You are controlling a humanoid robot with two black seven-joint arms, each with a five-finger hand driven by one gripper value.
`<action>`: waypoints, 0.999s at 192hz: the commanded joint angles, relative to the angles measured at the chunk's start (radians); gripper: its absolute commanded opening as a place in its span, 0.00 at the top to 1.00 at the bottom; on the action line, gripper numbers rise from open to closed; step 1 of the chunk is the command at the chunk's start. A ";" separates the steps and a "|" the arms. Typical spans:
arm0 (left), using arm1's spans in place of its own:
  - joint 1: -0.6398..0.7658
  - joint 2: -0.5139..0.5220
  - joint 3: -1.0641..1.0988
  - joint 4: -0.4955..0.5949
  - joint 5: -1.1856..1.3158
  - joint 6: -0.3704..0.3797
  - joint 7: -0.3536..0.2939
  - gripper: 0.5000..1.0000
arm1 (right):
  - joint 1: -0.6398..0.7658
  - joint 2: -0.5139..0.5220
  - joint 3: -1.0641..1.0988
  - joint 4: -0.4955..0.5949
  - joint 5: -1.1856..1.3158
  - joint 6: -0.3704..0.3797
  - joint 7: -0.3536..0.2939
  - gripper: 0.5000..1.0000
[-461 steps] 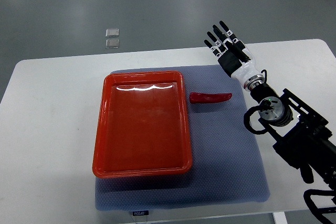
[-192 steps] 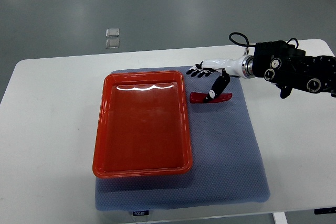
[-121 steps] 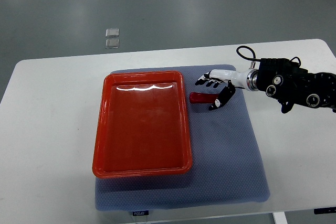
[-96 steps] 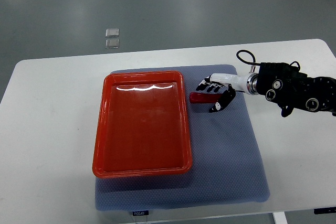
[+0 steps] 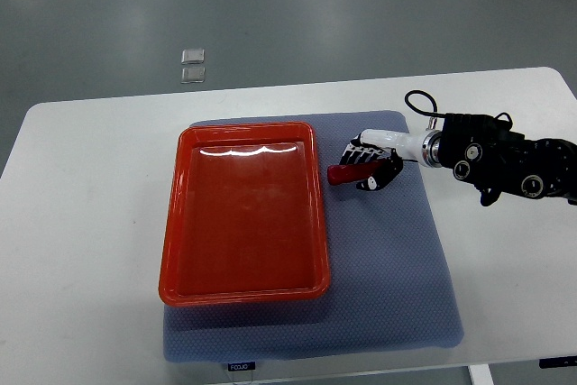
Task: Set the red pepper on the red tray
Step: 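Close the right hand's fingers around the red pepper, then lift the pepper with the right hand and carry it over the tray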
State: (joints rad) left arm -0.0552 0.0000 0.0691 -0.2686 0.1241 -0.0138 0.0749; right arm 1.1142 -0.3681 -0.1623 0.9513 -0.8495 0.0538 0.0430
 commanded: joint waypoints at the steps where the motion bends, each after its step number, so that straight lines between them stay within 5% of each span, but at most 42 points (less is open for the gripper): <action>1: 0.000 0.000 0.000 0.000 0.000 0.000 0.000 0.00 | 0.001 0.005 -0.002 0.000 0.000 -0.002 0.000 0.93; 8: 0.000 0.000 0.000 0.000 0.000 0.000 0.000 0.00 | 0.001 0.005 -0.002 0.000 -0.002 -0.002 0.000 1.00; 80: 0.000 0.000 0.000 0.002 0.000 0.002 0.000 0.00 | 0.021 -0.025 0.007 0.001 -0.019 -0.014 0.000 1.00; 140: 0.000 0.000 0.000 0.002 0.000 0.000 0.000 0.00 | 0.167 -0.066 0.009 0.057 0.012 0.021 0.002 1.00; 192: 0.000 0.000 0.000 -0.001 0.000 0.000 0.000 0.00 | 0.274 0.058 -0.003 0.086 0.098 0.015 0.002 1.00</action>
State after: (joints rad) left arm -0.0552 0.0000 0.0690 -0.2683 0.1244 -0.0134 0.0752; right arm 1.3615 -0.3797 -0.1547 1.0379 -0.7700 0.0773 0.0447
